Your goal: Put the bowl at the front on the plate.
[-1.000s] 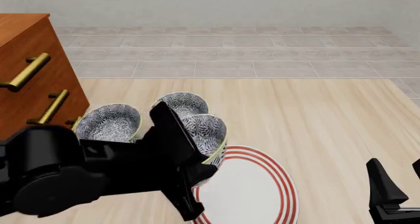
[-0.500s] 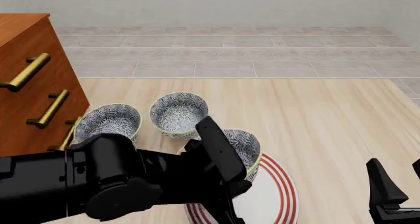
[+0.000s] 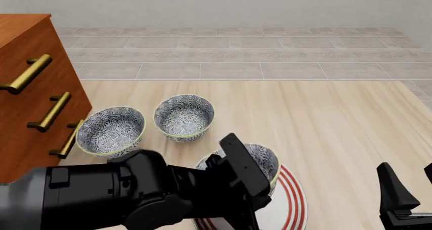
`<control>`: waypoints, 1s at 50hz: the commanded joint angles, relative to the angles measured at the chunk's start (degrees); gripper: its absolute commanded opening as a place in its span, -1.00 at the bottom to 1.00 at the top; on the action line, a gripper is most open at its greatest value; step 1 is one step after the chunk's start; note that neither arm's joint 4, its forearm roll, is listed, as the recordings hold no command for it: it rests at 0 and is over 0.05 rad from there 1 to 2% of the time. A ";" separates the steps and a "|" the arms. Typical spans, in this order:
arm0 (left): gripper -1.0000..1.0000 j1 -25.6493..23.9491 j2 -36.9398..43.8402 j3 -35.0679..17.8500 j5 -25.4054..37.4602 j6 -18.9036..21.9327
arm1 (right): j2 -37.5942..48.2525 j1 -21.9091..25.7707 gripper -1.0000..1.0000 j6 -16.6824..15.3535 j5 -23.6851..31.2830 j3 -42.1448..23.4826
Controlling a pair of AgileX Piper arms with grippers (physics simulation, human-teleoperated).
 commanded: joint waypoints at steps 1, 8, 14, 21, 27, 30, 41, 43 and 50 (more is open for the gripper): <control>-1.00 -0.61 1.81 -0.07 -1.79 -0.57 | -0.13 0.01 1.00 0.01 -0.09 0.20; -1.00 0.62 2.26 1.08 -3.22 0.64 | -0.12 0.01 1.00 0.00 -0.09 0.20; -1.00 0.83 2.80 1.41 -3.96 0.91 | -0.12 0.00 1.00 0.01 -0.09 0.20; -1.00 0.52 4.00 1.44 -4.69 0.60 | -0.14 0.00 1.00 0.01 -0.09 0.20; -1.00 0.21 5.18 1.56 -5.68 0.46 | -0.11 0.00 1.00 0.01 -0.09 0.20; -1.00 0.21 5.72 1.70 -6.05 0.38 | -0.12 0.01 1.00 0.01 -0.09 0.20; -1.00 -0.05 7.02 1.33 -6.10 -0.08 | -0.12 0.01 1.00 0.02 -0.09 0.20; -1.00 -0.10 7.19 1.27 -6.06 -0.25 | -0.13 -0.01 1.00 0.01 -0.09 0.20; -1.00 -0.53 8.08 1.31 -6.38 -0.72 | -0.13 0.01 1.00 0.01 -0.09 0.20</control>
